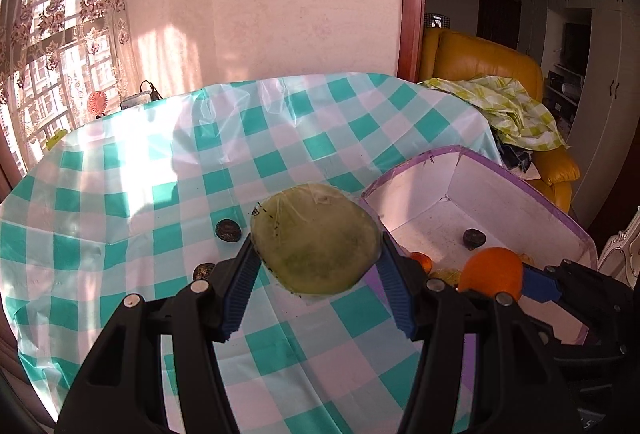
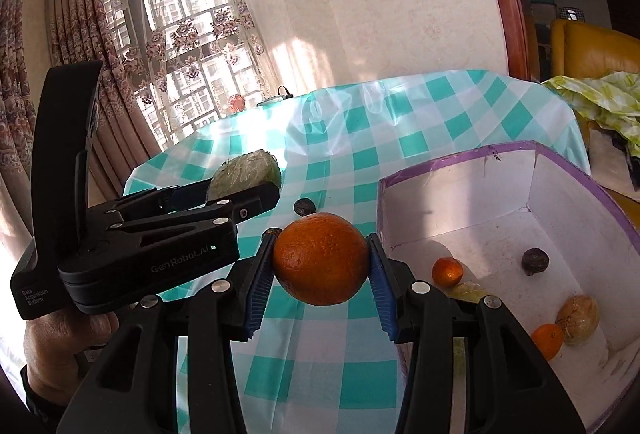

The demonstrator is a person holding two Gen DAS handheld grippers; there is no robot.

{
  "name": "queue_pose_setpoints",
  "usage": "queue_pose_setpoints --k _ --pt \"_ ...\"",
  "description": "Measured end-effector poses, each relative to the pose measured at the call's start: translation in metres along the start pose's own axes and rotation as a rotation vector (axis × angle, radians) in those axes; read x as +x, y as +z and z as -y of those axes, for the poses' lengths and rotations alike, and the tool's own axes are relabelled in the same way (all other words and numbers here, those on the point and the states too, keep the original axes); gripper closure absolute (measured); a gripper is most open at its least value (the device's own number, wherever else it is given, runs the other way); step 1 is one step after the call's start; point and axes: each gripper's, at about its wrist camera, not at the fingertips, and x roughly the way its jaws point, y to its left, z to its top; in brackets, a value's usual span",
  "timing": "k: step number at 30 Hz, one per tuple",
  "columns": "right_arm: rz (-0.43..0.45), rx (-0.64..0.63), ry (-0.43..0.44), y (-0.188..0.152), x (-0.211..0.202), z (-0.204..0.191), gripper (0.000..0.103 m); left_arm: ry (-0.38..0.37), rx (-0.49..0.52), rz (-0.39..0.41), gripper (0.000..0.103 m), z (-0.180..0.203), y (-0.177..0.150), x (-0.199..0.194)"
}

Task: Organize fruits
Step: 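Lift and carry the wrapped green fruit and orange over the purple box, then lower both fruits into the box and open both tools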

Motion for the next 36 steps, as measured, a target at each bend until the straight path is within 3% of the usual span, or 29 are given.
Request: queue_pose_setpoints --k 21,36 --pt "-0.019 0.111 -0.135 -0.016 -0.025 0.095 0.059 -0.088 0.185 -0.066 0.045 0.1 0.004 0.039" --pt "-0.107 0.098 -0.344 -0.03 -0.016 0.145 0.059 -0.149 0.271 -0.176 0.045 0.145 -0.009 0.095"
